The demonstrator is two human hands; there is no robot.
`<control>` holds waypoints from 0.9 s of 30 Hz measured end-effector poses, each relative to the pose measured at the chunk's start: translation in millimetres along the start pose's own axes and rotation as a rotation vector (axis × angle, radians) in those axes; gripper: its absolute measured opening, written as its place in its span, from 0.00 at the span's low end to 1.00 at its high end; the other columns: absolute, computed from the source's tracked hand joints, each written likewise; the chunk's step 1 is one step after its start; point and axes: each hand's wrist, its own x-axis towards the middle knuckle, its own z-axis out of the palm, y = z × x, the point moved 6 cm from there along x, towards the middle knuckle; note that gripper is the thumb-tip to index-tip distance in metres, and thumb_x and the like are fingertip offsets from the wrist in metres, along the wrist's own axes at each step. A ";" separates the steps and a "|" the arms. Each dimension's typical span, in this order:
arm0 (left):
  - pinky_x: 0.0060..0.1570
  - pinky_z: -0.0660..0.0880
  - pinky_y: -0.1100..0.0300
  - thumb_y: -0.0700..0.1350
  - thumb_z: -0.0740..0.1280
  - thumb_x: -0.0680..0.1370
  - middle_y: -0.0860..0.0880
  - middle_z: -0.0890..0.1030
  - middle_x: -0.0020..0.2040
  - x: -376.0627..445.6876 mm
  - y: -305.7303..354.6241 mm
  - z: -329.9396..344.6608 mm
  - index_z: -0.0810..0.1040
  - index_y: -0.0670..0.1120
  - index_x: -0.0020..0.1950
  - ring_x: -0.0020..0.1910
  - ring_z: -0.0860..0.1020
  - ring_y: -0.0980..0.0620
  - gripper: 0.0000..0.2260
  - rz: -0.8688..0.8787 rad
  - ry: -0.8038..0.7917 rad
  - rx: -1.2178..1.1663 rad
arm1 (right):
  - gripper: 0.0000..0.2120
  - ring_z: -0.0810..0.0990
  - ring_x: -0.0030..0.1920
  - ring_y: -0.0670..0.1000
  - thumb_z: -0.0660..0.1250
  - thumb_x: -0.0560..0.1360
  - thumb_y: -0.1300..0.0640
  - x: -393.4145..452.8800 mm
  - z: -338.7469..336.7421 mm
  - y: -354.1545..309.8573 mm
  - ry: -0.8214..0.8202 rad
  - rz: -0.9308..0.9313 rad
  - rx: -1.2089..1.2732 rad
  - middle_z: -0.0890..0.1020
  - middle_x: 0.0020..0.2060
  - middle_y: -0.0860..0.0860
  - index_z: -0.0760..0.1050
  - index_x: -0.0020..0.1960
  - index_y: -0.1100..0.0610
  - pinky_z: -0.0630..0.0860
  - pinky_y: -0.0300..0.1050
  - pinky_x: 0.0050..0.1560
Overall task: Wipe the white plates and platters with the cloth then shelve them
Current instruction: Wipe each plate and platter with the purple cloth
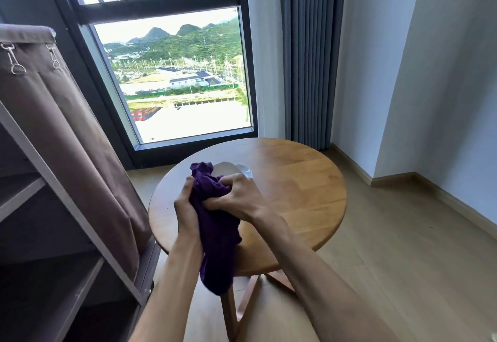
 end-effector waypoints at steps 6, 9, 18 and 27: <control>0.47 0.79 0.50 0.46 0.64 0.77 0.40 0.86 0.49 -22.3 -10.6 -25.7 0.86 0.45 0.52 0.44 0.85 0.41 0.12 -0.027 0.100 -0.031 | 0.13 0.82 0.47 0.56 0.76 0.63 0.44 -1.5 -11.6 53.1 0.204 0.337 -0.205 0.83 0.38 0.51 0.79 0.36 0.53 0.77 0.48 0.49; 0.39 0.80 0.52 0.45 0.65 0.75 0.43 0.85 0.45 -27.1 -10.1 -27.7 0.88 0.48 0.45 0.39 0.84 0.43 0.10 -0.024 0.087 0.028 | 0.18 0.73 0.57 0.59 0.75 0.65 0.43 -9.2 -18.8 72.6 0.408 0.331 -0.267 0.78 0.52 0.56 0.83 0.47 0.55 0.71 0.50 0.62; 0.67 0.74 0.41 0.59 0.65 0.79 0.42 0.83 0.63 -22.0 -10.1 6.1 0.80 0.48 0.66 0.64 0.79 0.39 0.21 0.014 -0.028 0.253 | 0.17 0.82 0.49 0.59 0.70 0.74 0.54 12.7 -22.8 37.7 0.552 0.143 -0.162 0.84 0.46 0.54 0.71 0.61 0.52 0.76 0.49 0.47; 0.47 0.83 0.54 0.60 0.62 0.82 0.43 0.87 0.50 5.5 11.8 24.1 0.89 0.48 0.49 0.51 0.86 0.45 0.21 0.073 -0.036 0.093 | 0.08 0.85 0.43 0.50 0.74 0.70 0.64 9.9 -12.2 -25.8 0.165 -0.164 0.276 0.85 0.39 0.50 0.85 0.49 0.57 0.82 0.50 0.52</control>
